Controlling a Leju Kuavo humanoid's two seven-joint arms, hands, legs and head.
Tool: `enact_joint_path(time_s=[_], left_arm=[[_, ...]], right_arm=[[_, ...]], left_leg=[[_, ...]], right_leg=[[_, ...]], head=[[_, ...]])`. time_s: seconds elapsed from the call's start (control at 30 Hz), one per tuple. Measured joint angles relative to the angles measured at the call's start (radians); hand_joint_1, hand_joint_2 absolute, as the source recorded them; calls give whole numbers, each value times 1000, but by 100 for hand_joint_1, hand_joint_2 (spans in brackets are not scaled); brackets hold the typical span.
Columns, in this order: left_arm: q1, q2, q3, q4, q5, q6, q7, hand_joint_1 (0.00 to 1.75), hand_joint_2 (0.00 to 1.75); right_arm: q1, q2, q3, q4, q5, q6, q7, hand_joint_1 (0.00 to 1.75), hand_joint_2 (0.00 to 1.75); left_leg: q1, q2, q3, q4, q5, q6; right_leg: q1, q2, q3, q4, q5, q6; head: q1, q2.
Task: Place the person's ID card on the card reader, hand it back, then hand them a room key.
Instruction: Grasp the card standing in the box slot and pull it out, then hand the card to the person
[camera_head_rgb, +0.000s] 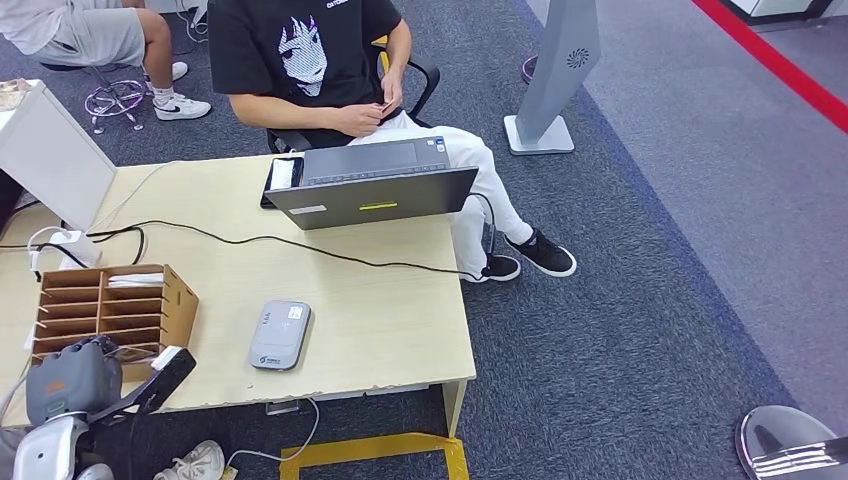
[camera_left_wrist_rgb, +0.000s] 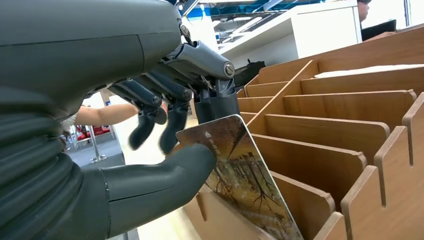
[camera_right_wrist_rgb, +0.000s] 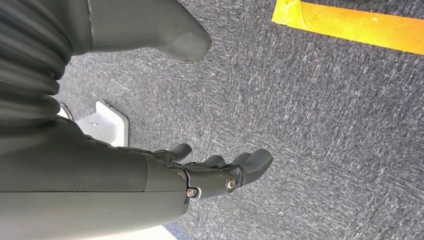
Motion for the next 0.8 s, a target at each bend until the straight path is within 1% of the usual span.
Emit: enact_joint_path(time_s=[0.33,0.5,0.6,0.8], left_arm=[[10,1,2,0,4,8,7,175,175],[20,1,12,-6,16,49,5,175,175],[38,1,25,-57,28,105,-14,175,175],[49,17,46,-247,5,209,-51,175,175]], right_arm=[[2,0,-1,0,1,10,4,0,175],[3,0,-2,0,2,10,7,0,175],[4,0,-8,0,0,9,8,0,175],[8,0,-29,0,-3,9,8,0,175]], left_leg=[[0,0,0,0,0,0],[0,0,0,0,0,0],[0,0,0,0,0,0],[0,0,0,0,0,0]], right_leg=[[0,0,0,0,0,0],[0,0,0,0,0,0],[0,0,0,0,0,0],[0,0,0,0,0,0]], head=[[0,0],[0,0],[0,0],[0,0]])
